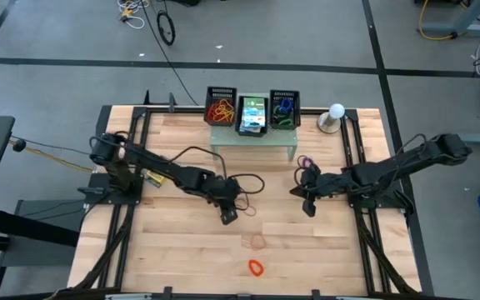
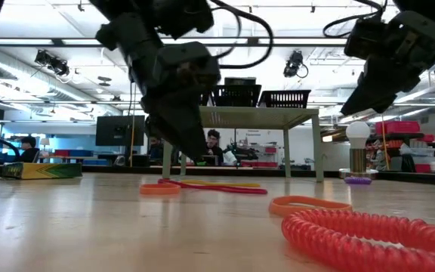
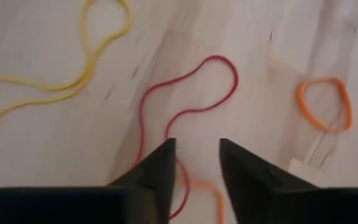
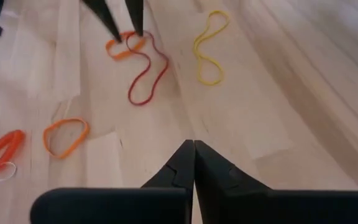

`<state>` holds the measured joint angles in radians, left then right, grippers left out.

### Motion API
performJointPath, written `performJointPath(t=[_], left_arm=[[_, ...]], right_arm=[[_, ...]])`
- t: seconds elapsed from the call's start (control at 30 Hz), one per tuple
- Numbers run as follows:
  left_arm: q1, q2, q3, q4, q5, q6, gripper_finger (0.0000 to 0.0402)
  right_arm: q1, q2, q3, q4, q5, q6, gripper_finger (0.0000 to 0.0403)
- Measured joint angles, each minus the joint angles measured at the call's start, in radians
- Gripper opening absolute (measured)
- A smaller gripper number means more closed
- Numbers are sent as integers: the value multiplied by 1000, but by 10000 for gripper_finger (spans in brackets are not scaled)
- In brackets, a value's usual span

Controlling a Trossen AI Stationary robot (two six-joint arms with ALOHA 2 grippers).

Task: Pick & Place Office Desk Supplies
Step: Put the red rubber band into the left black bin on the shelf

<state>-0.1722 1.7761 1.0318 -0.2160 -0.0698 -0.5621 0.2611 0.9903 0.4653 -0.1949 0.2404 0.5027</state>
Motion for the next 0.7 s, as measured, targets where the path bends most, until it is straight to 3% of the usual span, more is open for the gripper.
performJointPath(t=[0.23,0.37,0.5,0.7], left_arm=[[0,117,114,-100,-47,-24,238],[4,161,142,-160,-91,-18,259],[5,172,146,-190,-81,-2,224],[4,172,147,-243,-58,41,84]], right_arm=[[0,-48,-15,-35,18,-64,6],[0,-49,-14,-52,20,-81,5],[0,-50,-15,-47,29,-81,10],[-2,-50,-15,-32,62,-70,7]])
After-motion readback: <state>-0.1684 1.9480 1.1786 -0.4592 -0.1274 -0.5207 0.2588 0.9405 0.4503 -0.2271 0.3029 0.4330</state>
